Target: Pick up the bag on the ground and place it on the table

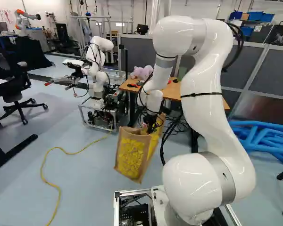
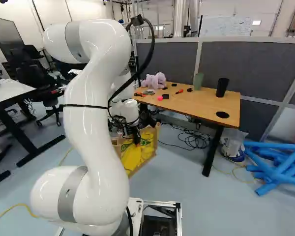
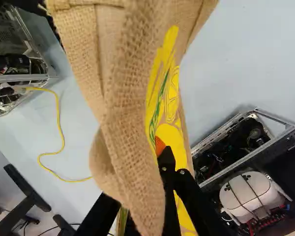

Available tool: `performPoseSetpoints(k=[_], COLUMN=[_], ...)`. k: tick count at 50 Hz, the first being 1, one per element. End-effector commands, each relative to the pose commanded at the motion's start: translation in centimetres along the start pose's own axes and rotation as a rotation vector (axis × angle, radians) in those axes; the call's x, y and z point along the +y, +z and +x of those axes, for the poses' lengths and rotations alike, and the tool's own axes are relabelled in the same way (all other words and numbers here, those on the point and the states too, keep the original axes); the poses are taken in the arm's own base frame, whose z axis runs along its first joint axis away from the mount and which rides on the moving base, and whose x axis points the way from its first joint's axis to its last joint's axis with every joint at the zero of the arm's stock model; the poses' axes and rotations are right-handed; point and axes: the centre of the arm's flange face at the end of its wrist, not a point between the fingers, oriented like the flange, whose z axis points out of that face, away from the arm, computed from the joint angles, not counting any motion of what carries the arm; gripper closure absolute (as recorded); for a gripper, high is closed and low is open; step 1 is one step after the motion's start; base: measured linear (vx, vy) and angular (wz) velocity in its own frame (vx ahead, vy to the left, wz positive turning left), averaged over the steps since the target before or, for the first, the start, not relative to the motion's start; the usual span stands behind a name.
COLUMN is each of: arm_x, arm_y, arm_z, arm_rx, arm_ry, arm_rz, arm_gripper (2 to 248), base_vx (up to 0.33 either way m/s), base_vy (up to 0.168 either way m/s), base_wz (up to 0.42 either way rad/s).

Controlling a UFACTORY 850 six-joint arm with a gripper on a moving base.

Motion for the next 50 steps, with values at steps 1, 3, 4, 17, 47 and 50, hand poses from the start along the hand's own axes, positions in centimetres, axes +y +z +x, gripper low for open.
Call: performPoseSetpoints(k=[1,3,4,17,47,50], arm_x=[0.0,0.1,0.1,0.5,0.6,0.6], arm_y=[-0.2,-0.5,-0.6,-2.6,-7.1,-7.5], arm_z=[0.0,-0.1,-0.2,-0.7,-1.4,-1.5], arm_rx=[0.0,-0.001,-0.002,-0.013,-0.038,-0.036], arm_ry=[0.002,0.006,0.008,0.033,0.071,0.073], arm_rz=[0.001,0.003,0.003,0.011,0.04,0.045], arm_gripper=[218,218,218,218,218,218], base_vx=[0.0,0.0,0.0,0.0,0.0,0.0], base_vy=[0.0,0.0,0.0,0.0,0.0,0.0], base_wz=[0.0,0.0,0.0,0.0,0.0,0.0])
